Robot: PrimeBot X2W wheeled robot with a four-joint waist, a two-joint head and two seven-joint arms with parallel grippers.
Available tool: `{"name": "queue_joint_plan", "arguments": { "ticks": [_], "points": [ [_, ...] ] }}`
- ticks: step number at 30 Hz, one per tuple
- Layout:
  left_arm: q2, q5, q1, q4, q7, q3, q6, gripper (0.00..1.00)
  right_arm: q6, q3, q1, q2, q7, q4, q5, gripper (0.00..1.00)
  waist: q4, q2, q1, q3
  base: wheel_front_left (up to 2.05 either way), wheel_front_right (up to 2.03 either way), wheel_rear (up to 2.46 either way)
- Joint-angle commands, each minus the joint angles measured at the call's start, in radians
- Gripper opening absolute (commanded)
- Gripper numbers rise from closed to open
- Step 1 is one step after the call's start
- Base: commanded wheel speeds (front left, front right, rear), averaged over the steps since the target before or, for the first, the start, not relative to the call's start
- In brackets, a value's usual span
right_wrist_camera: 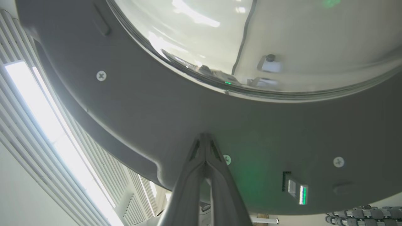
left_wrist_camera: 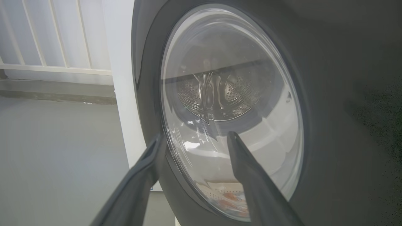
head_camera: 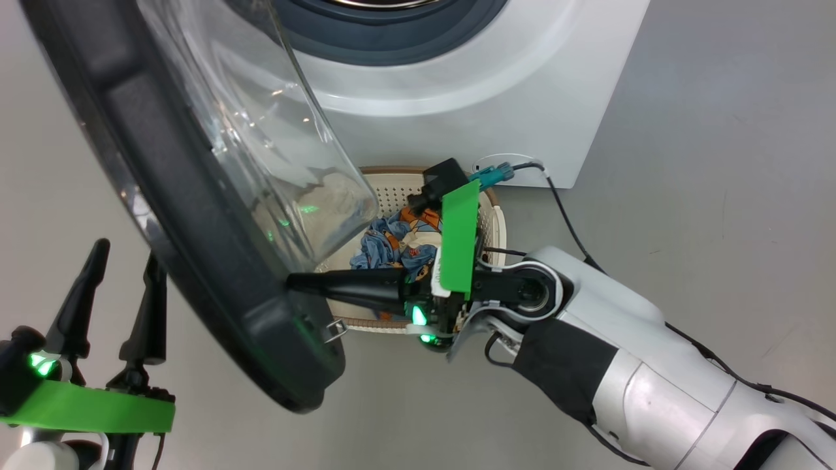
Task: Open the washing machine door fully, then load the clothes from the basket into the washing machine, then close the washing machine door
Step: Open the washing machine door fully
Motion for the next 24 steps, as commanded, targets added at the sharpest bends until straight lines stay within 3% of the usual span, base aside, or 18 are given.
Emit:
{"name": "queue_joint_plan", "arguments": {
  "ticks": [1,12,24],
  "points": [
    [0.031,-0.001,-0.034,-0.014,-0.006,0.047,-0.002,1.00,0.002,0.021,-0.005,0.039,-0.015,-0.043,0.025,0.00,0.000,0.0000,0.0000,0.000,0.00,0.00,0.00],
    [0.026,0.001,-0.036,-0.006,-0.006,0.060,-0.002,1.00,0.002,0.126,-0.032,0.031,-0.084,-0.093,0.120,0.00,-0.008,0.0000,0.0000,-0.005,0.00,0.00,0.00],
    [0.014,0.020,-0.011,0.008,-0.006,0.071,-0.002,1.00,0.002,0.141,0.004,-0.049,-0.146,-0.191,0.177,0.00,-0.032,0.0000,0.0000,-0.060,0.00,0.00,0.00]
  ]
}}
